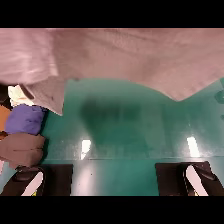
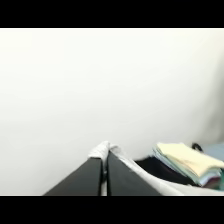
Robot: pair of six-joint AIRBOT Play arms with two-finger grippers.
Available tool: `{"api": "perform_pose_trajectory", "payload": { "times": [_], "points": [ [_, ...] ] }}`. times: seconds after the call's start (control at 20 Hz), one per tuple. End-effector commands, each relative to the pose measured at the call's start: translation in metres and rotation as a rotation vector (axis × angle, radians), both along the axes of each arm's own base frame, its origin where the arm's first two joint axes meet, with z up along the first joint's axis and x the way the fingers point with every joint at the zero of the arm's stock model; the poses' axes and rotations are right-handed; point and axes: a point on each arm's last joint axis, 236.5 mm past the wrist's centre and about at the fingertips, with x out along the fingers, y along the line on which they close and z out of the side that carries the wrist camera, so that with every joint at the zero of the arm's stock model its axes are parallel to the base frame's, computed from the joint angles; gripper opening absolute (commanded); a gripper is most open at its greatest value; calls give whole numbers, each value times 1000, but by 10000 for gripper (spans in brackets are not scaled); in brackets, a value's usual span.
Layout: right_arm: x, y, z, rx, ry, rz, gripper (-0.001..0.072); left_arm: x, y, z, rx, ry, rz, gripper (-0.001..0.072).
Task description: Fold the shirts.
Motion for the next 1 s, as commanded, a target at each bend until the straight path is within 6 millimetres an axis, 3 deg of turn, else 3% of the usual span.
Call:
{"api": "perform_pose_trajectory", "payload": {
  "times": [0.0, 0.15, 0.25, 0.35, 0.45, 0.55, 0.65, 0.75, 0.8, 0.85, 0.95],
  "points": [
    [-8, -3, 11, -43, 37, -19, 11, -5, 19, 6, -22, 14, 88, 21],
    [25, -9, -29, 24, 197, 36, 11, 80, 21, -78, 39, 354, 85, 21],
    [54, -3, -84, 79, 378, 117, 11, 138, 13, -152, 46, 603, 28, 22],
    [82, 1, -157, 121, 606, 154, 11, 187, 2, -251, 39, 897, -53, 23],
    [100, -3, -241, 121, 853, 115, 11, 215, 0, -352, 34, 1158, -89, 22],
    [114, -2, -316, 114, 1048, 115, 11, 229, 2, -446, 8, 1378, -96, 23],
    [134, -1, -379, 148, 1168, 113, 11, 245, 4, -513, -33, 1502, -81, 23],
    [161, -6, -423, 181, 1211, 94, 11, 275, 5, -547, -35, 1475, -78, 23],
    [175, -9, -436, 189, 1214, 85, 11, 292, 6, -553, -60, 1435, -65, 22],
    [188, -10, -444, 196, 1210, 83, 11, 309, 7, -552, -107, 1387, -45, 23],
    [217, -10, -442, 203, 1159, 94, 11, 336, 15, -539, -147, 1289, 4, 22]
  ]
}}
